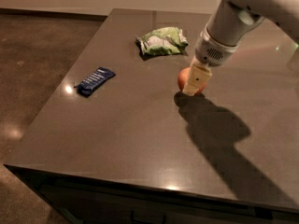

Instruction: Move apple near green jalapeno chip bag

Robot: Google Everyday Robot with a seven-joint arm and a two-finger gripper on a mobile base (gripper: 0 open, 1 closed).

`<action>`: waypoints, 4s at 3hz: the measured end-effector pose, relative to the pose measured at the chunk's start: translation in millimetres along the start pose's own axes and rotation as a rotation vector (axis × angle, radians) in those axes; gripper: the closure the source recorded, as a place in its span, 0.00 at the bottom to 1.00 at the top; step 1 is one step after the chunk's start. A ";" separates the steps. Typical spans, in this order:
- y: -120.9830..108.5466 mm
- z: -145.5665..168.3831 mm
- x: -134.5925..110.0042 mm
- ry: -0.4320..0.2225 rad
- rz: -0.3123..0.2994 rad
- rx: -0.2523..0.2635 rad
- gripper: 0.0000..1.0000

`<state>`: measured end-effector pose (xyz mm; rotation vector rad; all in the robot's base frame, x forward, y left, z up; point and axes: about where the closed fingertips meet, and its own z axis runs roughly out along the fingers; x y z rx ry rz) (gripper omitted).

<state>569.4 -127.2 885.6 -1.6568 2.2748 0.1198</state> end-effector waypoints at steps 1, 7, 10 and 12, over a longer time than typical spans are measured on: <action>-23.9 -5.1 -15.9 -0.012 0.021 0.027 1.00; -139.5 42.4 -48.7 -0.049 0.136 0.138 0.87; -138.0 59.6 -57.1 -0.052 0.128 0.117 0.09; -137.9 61.8 -57.3 -0.051 0.128 0.114 0.00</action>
Offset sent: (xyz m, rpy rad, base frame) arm 0.1172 -0.0077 0.0308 0.0116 -0.1050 -0.1528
